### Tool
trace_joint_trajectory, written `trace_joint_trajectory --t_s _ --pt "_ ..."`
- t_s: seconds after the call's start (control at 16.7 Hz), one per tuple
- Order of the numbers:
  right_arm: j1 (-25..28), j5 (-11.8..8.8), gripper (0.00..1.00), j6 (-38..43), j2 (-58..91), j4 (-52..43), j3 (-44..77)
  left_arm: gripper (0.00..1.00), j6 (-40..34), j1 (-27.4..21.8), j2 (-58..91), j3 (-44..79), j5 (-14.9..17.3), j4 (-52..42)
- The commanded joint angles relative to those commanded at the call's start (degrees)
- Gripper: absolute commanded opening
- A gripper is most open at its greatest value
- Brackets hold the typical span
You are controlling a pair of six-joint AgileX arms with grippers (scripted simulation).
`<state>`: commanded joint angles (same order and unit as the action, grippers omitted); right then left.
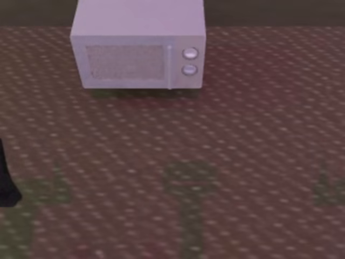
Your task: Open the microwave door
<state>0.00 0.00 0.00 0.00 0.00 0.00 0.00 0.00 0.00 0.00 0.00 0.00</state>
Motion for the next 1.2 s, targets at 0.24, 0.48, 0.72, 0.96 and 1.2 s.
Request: trace_joint_trajectory --t_s 0.24,0.48,0.72,0.96,1.2 --pt "0.0 0.0 1.0 0.0 0.0 0.0 0.0 1.0 -0.5 -0.6 1.7 1.7 -0.3 -1.2" --pt "0.0 0.0 1.0 0.0 0.0 0.0 0.0 1.0 -3.5 -4.2 12.4 12.1 -2.1 -7.7" --pt "0.0 0.0 1.0 0.0 0.0 0.0 0.0 1.0 -8.6 -9.9 32.0 31.5 -4.9 -18.0" --pt "0.0 0.0 1.0 0.0 0.0 0.0 0.0 1.0 -14.8 -16.6 55.8 55.9 -8.1 -29.7" --pt "0.0 0.0 1.0 0.0 0.0 0.0 0.0 1.0 -21.2 -23.3 78.5 79.9 -11.3 -41.2"
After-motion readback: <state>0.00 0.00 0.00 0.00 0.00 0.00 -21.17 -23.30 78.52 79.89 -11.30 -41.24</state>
